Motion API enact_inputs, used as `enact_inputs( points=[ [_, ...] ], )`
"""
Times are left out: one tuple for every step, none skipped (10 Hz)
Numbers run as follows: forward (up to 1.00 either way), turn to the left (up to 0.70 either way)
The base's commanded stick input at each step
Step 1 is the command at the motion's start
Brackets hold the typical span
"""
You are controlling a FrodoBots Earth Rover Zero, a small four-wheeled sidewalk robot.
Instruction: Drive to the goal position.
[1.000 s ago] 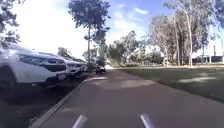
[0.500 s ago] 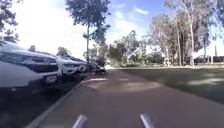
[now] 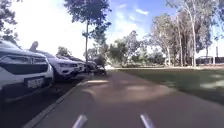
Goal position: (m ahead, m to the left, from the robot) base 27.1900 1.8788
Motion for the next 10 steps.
enact_inputs(
  points=[
    [1.0,0.0],
    [1.0,0.0],
    [1.0,0.0],
    [1.0,0.0],
    [1.0,0.0],
    [1.0,0.0],
    [1.0,0.0],
    [1.0,0.0],
    [1.0,0.0],
    [1.0,0.0]
  ],
)
